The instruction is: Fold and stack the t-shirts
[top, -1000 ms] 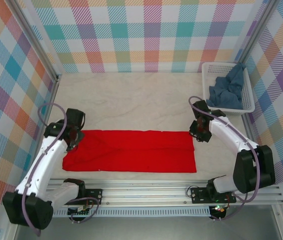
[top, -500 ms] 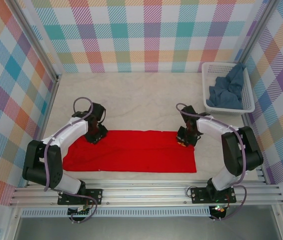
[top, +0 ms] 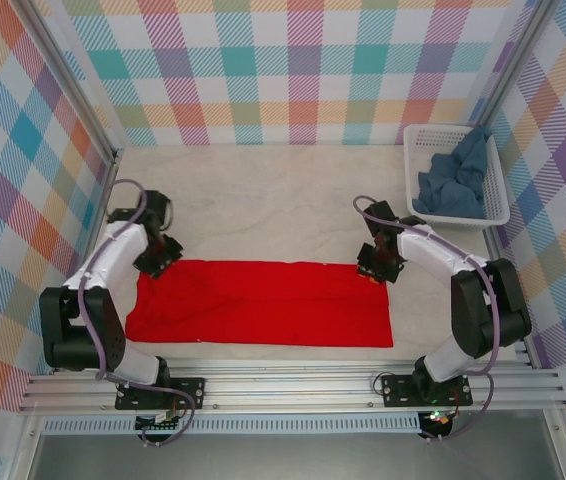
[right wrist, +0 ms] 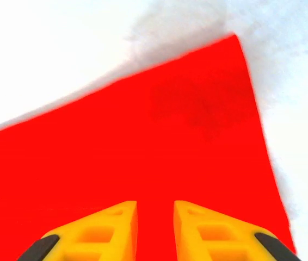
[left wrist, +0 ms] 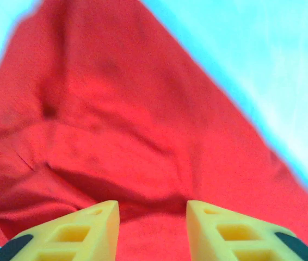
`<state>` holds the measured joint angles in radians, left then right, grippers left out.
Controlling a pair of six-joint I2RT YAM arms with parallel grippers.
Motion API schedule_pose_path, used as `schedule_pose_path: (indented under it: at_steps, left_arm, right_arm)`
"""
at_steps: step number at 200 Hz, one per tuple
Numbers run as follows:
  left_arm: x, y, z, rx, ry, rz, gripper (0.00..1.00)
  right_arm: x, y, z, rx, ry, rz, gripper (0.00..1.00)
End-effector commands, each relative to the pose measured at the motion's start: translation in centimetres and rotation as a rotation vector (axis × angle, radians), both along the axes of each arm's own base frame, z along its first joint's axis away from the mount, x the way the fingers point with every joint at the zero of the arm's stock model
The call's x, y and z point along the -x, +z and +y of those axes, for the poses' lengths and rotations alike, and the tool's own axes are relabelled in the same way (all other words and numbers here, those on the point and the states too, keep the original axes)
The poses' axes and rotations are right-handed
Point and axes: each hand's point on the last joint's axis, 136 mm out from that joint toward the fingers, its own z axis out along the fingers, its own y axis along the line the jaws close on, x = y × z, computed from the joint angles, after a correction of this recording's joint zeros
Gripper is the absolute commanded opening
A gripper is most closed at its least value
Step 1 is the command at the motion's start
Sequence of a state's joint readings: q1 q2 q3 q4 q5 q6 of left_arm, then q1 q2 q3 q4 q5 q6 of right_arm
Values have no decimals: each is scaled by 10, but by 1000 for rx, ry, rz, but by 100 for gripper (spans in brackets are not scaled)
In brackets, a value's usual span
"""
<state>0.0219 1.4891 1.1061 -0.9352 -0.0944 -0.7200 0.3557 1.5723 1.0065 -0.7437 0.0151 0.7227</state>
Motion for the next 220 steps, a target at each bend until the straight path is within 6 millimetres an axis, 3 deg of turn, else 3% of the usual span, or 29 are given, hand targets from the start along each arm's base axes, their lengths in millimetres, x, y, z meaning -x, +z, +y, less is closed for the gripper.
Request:
schedule_pose_path:
  at_steps: [1,29,60,80,108,157,175,191,207,220]
  left_arm:
    - [-8,-17,20,51,-5,44,44]
    - [-25,-40,9,159,-41,80,39]
    - [-21,-64,20,116,-40,167,30]
    - [-29,-75,18,134,-47,179,29]
    - [-50,-79,5,197,-63,153,29]
    - [-100,-76,-20,240,-131,122,30]
    - [-119,-64,-18,214,-148,75,32]
    - [-131,-37,-21,180,-184,-3,37]
    - [-129,-7,-26,117,-234,-52,41]
    - [-119,6,-34,106,-256,-80,44]
  right_arm:
    - [-6,-1,9,-24,48,8,24]
    - [-9,-20,8,-25,10,59,24]
    - [-7,-49,-5,44,-39,202,23]
    - [-16,-56,-13,94,-42,267,22]
    - [-44,-55,-33,162,-54,289,22]
    - [-114,-47,-66,183,-69,241,21]
    - [-141,-42,-58,147,-10,178,21]
    - [-156,-27,-45,122,47,109,23]
    - [-162,-4,-30,120,94,35,28]
    - [-159,13,-21,122,104,-7,31]
